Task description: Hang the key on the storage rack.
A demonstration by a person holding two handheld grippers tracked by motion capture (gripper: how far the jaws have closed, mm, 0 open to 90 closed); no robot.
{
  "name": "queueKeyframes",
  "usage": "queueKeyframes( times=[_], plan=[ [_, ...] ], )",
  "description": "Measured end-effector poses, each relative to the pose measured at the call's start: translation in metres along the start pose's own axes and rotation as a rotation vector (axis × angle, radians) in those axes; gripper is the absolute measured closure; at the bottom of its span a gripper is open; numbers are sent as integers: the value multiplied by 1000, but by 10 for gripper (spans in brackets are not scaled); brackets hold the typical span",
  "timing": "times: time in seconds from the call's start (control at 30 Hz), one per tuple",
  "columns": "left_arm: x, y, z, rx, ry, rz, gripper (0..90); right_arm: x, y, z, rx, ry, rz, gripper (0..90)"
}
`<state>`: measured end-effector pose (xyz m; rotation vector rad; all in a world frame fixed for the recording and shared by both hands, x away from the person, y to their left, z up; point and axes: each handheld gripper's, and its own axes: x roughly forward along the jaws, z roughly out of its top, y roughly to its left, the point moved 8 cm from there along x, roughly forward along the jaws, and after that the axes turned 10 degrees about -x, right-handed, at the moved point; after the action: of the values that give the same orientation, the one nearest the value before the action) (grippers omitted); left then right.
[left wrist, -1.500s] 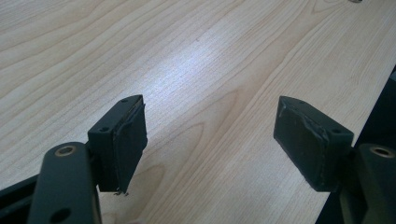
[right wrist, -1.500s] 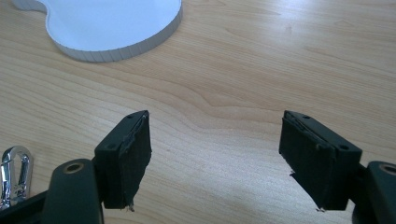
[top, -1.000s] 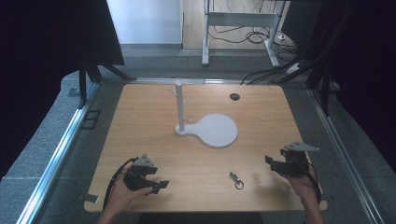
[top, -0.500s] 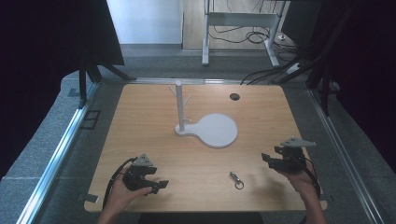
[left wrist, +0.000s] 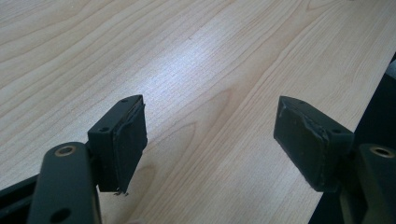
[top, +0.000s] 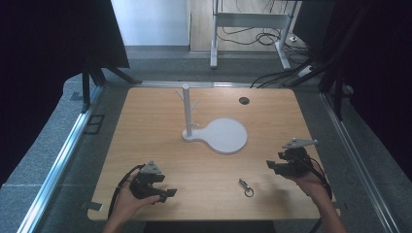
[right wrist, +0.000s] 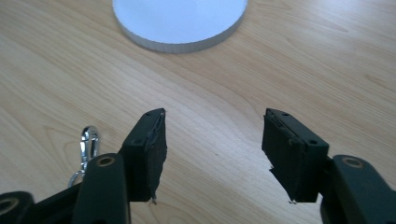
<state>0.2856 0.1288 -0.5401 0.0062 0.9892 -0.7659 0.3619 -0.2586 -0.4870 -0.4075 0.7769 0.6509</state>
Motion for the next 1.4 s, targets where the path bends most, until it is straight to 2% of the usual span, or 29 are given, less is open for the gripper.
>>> queueKeyframes(
  times=[0.33, 0.47, 0.67, 1.13, 1.4],
  plan=[
    [-2, 1, 0, -9, -12, -4, 260, 9, 22, 11, -48, 52, 87, 465],
    [-3, 2, 0, -7, -12, -2, 260, 13, 28, 14, -60, 78, 106, 488],
    [-2, 0, 0, -3, -9, -2, 260, 16, 38, 18, -95, 101, 127, 494],
    [-1, -2, 0, 1, -4, -6, 260, 20, 57, 18, -143, 152, 172, 536],
    [-2, -3, 1, 5, -8, -9, 260, 20, 62, 19, -149, 163, 187, 550]
  ],
)
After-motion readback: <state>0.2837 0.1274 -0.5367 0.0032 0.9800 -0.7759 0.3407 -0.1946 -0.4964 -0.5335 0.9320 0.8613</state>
